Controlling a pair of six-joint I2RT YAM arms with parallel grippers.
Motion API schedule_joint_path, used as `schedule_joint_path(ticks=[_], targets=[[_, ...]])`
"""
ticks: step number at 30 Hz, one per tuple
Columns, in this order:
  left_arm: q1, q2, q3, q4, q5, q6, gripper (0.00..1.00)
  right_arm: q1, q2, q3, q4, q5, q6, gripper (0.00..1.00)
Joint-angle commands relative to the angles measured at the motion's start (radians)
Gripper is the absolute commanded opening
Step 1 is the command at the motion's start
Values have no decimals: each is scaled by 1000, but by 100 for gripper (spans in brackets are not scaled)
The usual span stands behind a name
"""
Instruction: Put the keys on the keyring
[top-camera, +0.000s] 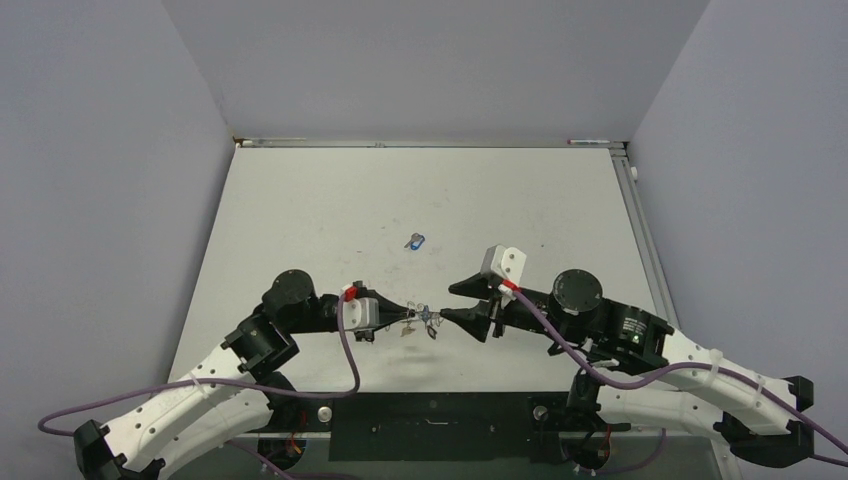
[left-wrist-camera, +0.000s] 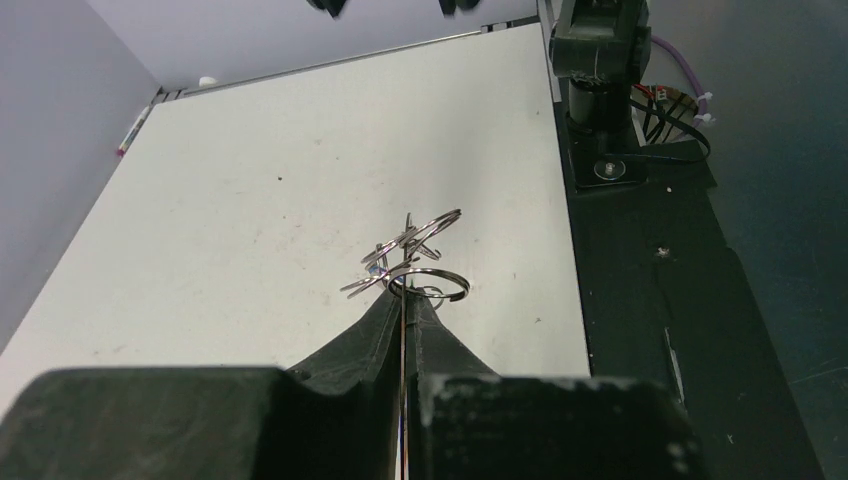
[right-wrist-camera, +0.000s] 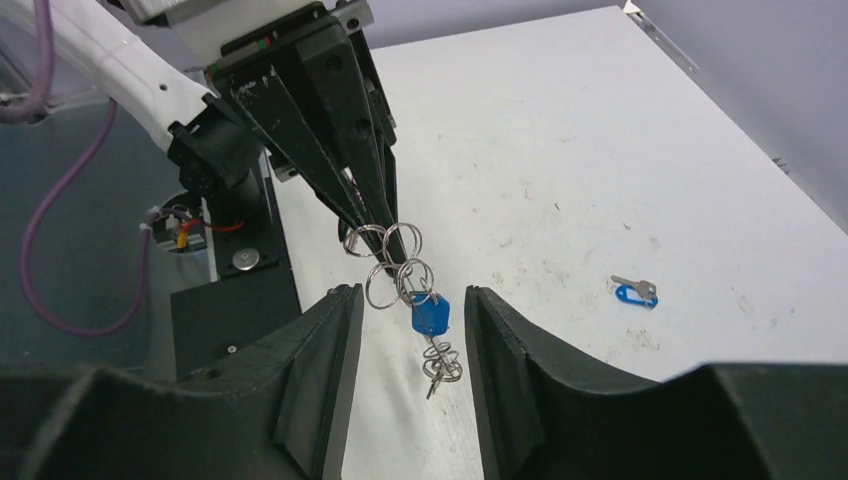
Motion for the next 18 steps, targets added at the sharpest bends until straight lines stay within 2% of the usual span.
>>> schedule_joint_path(ticks=[1,5,12,18], targets=[[-5,6,67,99,-73,-75,0,38,-10,-92,158,115,-43,42],[-5,16,69,104,-114,-94,0,90,-27,-173,245,217,-114,41],[-4,34,78,105,-139,-114,0,242,36,-217,325,368,-209,35],[-6,37,80,97,-149,-114,0,291,55,-229,376,459,-237,29]])
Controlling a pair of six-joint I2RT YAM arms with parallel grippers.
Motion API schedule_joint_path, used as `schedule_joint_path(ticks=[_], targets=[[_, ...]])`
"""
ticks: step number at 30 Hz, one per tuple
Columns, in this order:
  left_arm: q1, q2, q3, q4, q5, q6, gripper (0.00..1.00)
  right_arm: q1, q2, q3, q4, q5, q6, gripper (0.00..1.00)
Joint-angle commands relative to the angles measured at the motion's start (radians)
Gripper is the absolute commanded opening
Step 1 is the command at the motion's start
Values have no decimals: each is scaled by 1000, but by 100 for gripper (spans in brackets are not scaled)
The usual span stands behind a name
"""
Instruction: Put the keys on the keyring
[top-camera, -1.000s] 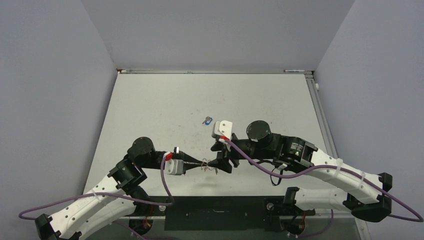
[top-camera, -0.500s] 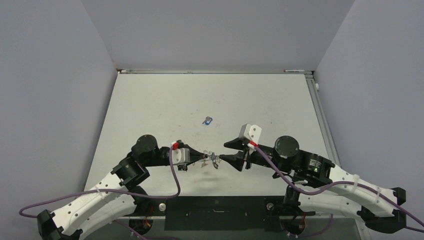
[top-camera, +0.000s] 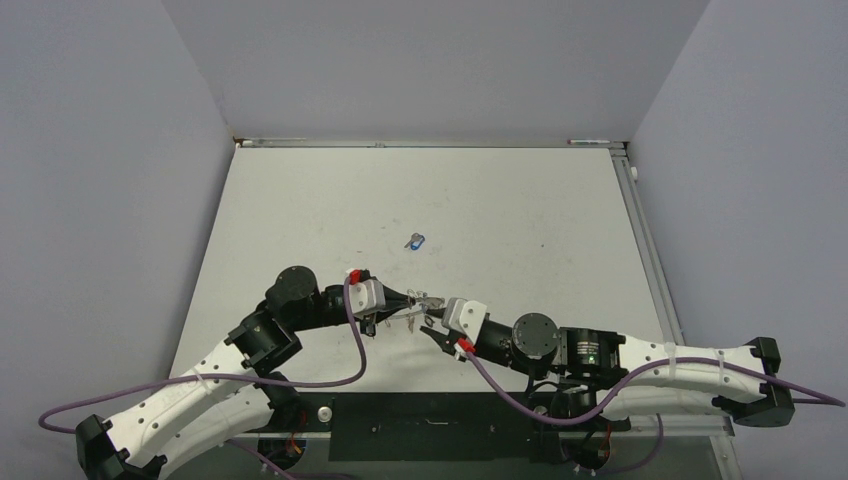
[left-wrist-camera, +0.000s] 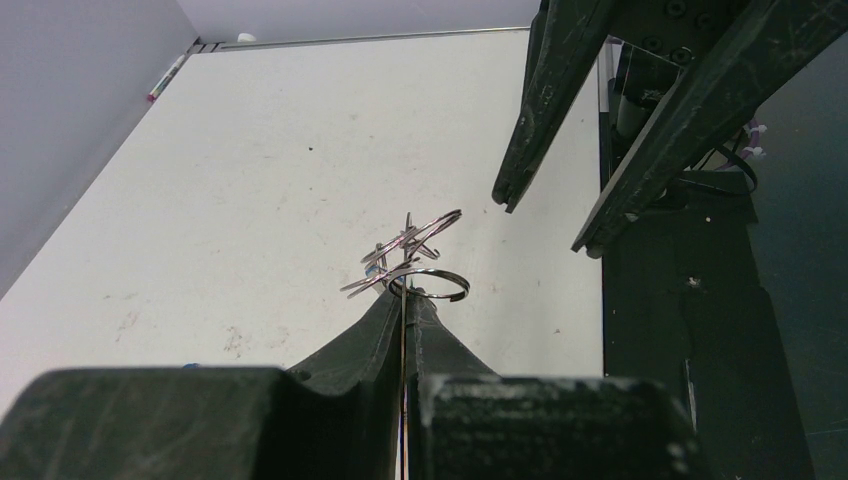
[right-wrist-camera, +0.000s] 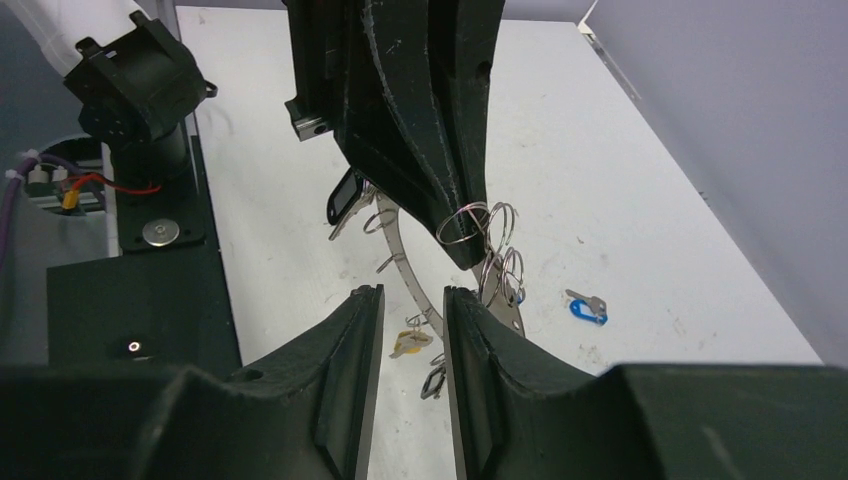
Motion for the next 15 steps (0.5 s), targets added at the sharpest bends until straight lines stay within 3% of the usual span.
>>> schedule_joint_path(ticks=[1,15], targets=[[-6,-4,64,78,-14,-16,0,25,21,-2,115,120,-47,28],[-6,-17,60,76,3,-9,0,38,59,5,140,240,-73,23]])
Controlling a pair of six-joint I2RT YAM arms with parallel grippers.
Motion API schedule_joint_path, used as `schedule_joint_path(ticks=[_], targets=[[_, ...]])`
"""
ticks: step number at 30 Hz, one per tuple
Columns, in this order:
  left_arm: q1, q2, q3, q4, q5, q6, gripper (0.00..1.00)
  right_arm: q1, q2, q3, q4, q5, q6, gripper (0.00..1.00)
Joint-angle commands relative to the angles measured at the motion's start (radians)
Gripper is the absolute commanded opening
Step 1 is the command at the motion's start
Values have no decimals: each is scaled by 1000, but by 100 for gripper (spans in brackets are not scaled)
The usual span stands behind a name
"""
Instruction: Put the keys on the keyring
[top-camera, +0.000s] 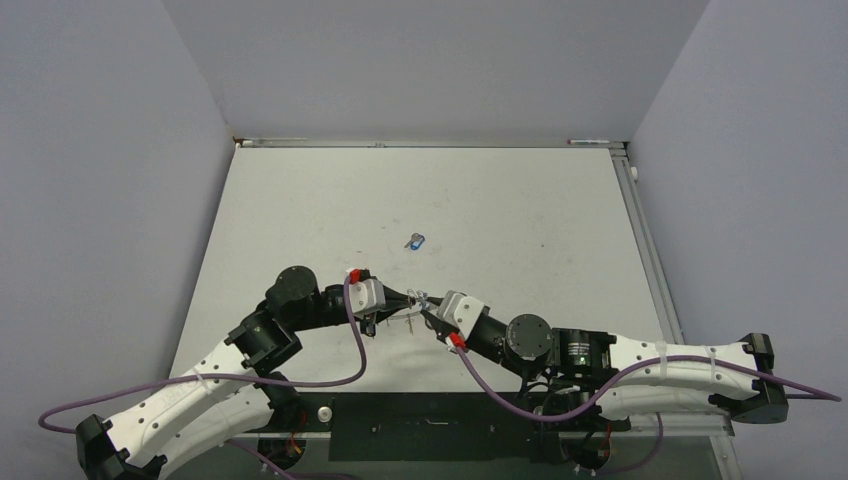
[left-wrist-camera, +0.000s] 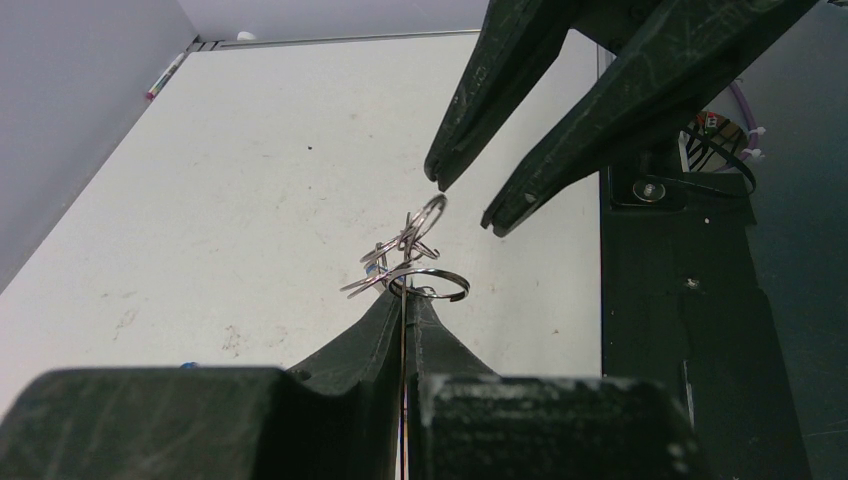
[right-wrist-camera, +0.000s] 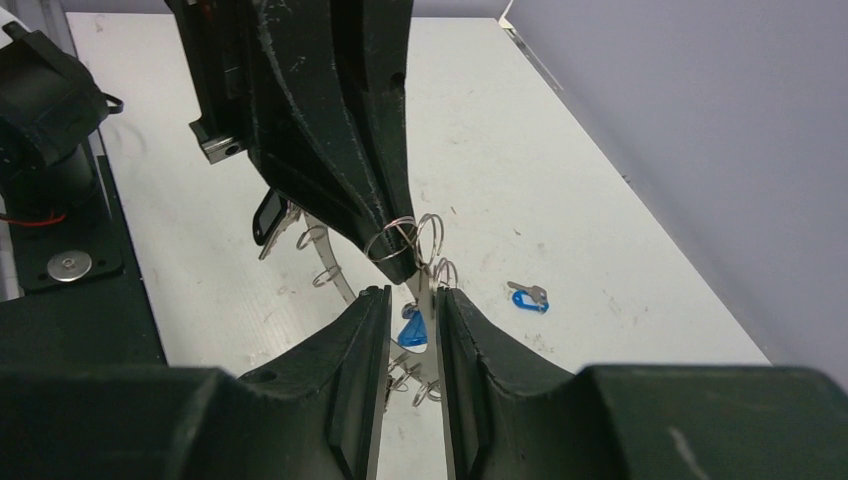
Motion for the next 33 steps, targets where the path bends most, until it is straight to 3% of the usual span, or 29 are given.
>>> schedule_joint_path(ticks=[1,9,20,26,33], targets=[[-6,-18,60,74,8,-3,0,9,19,8,49,56,-11,23],[-6,-19,60,71,15,1,0,10,25,10,54,81,-8,23],[-6,-22,57,71,28,5,0,10,28,3,64,42,5,6],[-5,-28,53,76,41,9,0,10,39,51,33,91,62,5],[-5,-67,26,122,108,8,0,8,9,-4,219,214,92,5]])
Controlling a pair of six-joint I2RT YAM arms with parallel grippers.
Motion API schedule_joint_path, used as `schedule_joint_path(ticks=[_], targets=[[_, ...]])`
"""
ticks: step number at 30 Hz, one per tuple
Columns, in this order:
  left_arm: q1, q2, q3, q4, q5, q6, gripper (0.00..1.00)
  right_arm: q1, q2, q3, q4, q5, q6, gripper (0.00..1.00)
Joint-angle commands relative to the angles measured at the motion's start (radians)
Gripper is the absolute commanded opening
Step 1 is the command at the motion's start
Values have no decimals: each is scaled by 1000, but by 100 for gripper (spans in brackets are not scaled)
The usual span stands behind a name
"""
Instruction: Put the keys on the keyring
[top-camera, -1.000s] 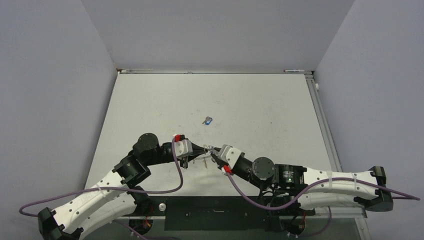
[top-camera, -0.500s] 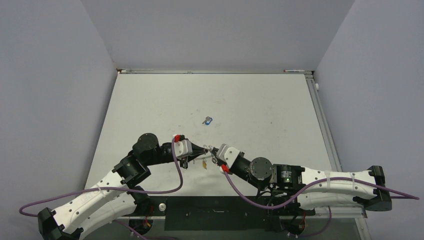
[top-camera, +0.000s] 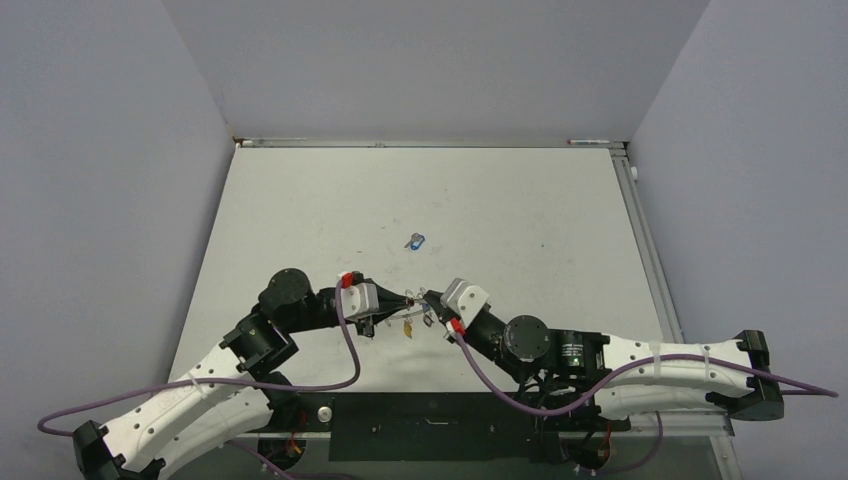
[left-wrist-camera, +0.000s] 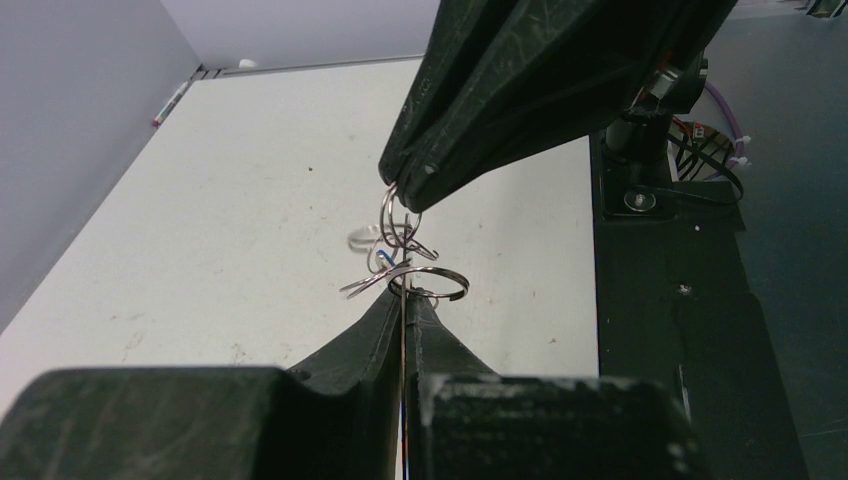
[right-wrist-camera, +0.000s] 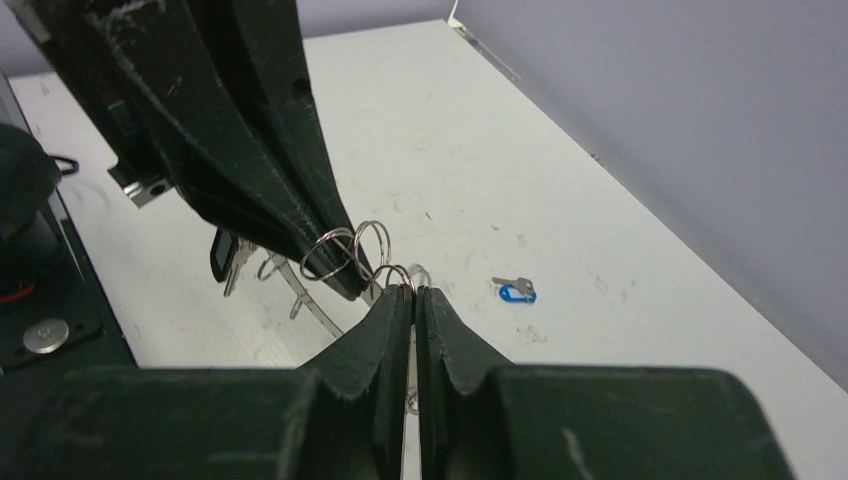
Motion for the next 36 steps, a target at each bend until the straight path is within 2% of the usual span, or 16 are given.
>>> schedule_joint_path(ticks=[1,5,13,22,26,31,36], targets=[[-6,-46,21,129,98,3,0,3,-21,-18,190,92,33,5],[-5,-63,7,155,129,-3,0,1,12,-33,249,126,62,5],[-6,-69,2,156,129,10,0,0,-11,-119,492,197,159,5],[-6,-61,6,133,84,21,0,-2,-20,-138,644,104,181,5],[-5,-42,21,114,12,14,1,-1,-28,-125,653,20,162,5],[-5,-23,40,121,-78,-61,10,1,4,-83,542,-26,125,5],[-5,-27,48,103,-91,-114,13,1,10,-92,527,-41,109,5]])
